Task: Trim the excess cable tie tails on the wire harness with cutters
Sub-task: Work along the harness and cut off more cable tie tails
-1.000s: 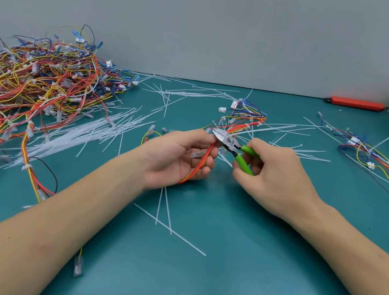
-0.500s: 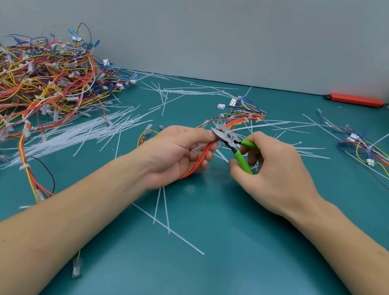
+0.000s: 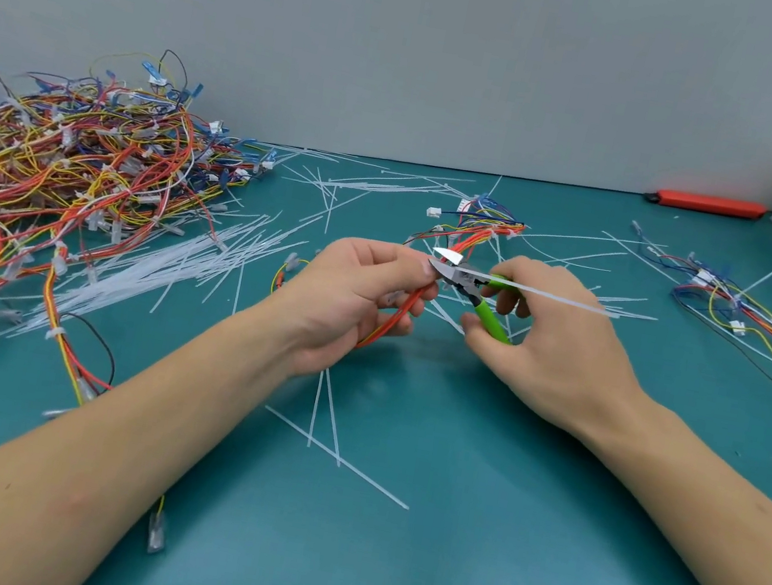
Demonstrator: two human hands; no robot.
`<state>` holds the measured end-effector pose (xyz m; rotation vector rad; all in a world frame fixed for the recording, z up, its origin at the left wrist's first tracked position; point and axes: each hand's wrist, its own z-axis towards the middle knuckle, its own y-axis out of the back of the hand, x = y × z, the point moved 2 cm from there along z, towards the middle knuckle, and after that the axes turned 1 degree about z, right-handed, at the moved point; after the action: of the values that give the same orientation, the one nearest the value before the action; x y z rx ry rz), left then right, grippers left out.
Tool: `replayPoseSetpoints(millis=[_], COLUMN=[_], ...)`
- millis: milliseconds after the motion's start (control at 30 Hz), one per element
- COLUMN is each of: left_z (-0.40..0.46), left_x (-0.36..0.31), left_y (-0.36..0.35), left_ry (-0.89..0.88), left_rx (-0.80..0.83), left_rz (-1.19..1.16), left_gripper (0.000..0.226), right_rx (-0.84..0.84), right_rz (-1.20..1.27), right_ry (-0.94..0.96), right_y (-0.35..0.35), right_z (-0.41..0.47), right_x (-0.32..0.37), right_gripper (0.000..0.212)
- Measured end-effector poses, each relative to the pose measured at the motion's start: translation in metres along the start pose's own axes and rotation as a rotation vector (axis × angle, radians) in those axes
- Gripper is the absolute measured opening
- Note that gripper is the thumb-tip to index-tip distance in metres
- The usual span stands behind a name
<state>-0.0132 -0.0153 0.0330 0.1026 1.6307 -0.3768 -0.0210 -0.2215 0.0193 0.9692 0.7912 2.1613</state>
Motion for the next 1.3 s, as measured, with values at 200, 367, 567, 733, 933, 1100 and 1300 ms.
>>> replayPoseSetpoints(millis=[200, 367, 567, 733, 933, 1100, 1300], left_z=[-0.0023, -0.0035, -0.0042, -0.0043, -0.0042, -0.0044, -0.0032], left_x=[-0.0042, -0.0046, -0.0052, -0.0056, -0.0057, -0.0055, -0.0039], left_y=[-0.0005, -0.0010, -0.0018, -0.0017, -0.0022, -0.0029, -0.0016], left_ry=[0.002, 0.006, 0.016, 0.019, 0.019, 0.022, 0.021], left_rx=[-0.007, 0.004, 0.003, -0.003, -0.003, -0.026, -0.039], left_rz=[0.015, 0.016, -0.003, -0.003, 0.009, 0.004, 0.003], left_gripper=[0.016, 0.025, 0.029, 0.026, 0.020, 0.018, 0.017], right_rx=[0.021, 0.048, 0.039, 0.034, 0.048, 0.049, 0.065], right_rz=[0.049, 0.112, 0.081, 0.064, 0.107, 0.102, 0.096], right_ry=[0.031, 0.007, 0.008, 0.028, -0.027, -0.043, -0.002], right_y=[-0.0012, -0.0026, -0.0030, -0.0035, -0.0052, -0.0028, -0.0012], right_z=[0.0011, 0.0019, 0.0012, 0.0009, -0.0003, 0.0004, 0.0039], right_x=[-0.0051, -0.0061, -0.0044, -0.0026, -0.0022, -0.0034, -0.0033], right_gripper=[0.018, 0.033, 0.029, 0.021, 0.031, 0.029, 0.022])
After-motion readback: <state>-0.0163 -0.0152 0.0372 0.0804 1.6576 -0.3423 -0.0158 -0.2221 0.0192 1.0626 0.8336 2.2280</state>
